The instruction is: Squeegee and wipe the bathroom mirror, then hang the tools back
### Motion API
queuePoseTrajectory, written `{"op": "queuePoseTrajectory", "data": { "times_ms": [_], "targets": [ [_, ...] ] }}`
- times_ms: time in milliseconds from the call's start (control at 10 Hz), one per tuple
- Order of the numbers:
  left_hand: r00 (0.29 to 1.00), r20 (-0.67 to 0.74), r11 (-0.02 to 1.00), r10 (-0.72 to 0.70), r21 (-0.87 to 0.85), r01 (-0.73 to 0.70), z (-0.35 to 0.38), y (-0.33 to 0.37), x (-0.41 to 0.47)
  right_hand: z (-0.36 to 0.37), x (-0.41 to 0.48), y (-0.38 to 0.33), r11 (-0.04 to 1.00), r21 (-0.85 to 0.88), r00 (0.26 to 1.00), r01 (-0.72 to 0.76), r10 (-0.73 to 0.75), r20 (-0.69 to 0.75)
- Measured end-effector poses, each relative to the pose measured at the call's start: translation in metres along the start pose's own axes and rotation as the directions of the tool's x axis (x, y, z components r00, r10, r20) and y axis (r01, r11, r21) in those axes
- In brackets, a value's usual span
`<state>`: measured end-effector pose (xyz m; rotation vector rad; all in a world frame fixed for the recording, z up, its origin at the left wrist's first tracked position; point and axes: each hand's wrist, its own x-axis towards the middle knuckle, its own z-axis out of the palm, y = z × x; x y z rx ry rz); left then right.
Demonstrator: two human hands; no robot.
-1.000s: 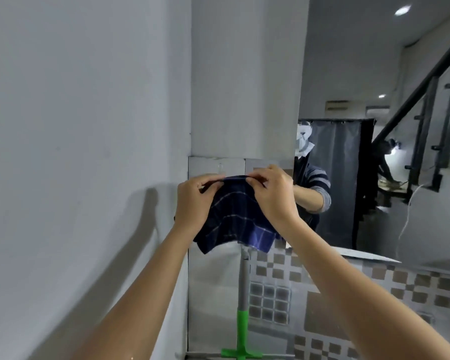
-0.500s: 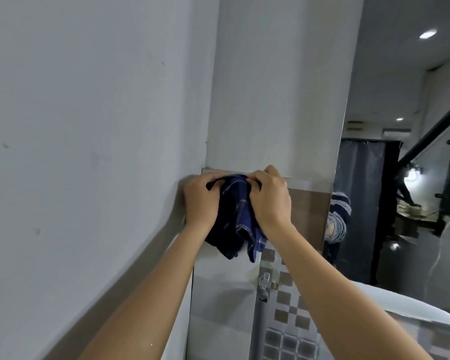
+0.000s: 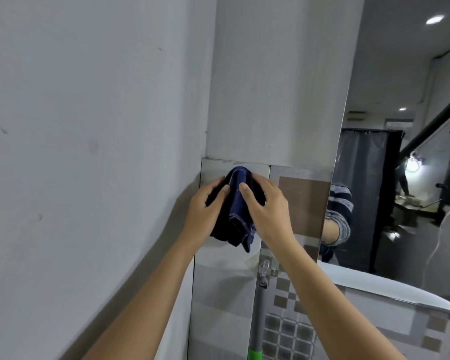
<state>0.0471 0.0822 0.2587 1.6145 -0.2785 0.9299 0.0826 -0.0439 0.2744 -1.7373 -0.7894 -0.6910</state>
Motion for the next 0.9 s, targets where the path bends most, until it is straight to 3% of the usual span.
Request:
{"op": "queuePoseTrajectory", "data": {
  "times_ms": [200, 500, 700, 900],
  "targets": [
    [0.988, 0.151, 1.0, 0.019, 0.021, -0.023, 0.002, -0.004, -0.009, 0.004, -0.004, 0.01, 0.999, 0.008, 0.997, 0.052, -0.053, 0.057],
    [0.984, 0.178, 0.999, 0.01, 0.04, -0.018, 0.0, -0.007, -0.013, -0.004, -0.005, 0.009, 0.999, -0.01, 0.994, 0.049, -0.048, 0.102],
    [0.983, 0.178, 0.95, -0.032, 0.31, -0.025, -0.009, 0.027, -0.027, -0.019, -0.02, -0.006, 0.984, -0.173, 0.983, 0.05, -0.018, 0.181],
    [0.985, 0.141, 0.829, -0.095, 0.559, 0.0, -0.012, 0.054, -0.055, -0.04, -0.051, -0.017, 0.915, -0.401, 0.965, 0.041, 0.068, 0.252]
  ]
}}
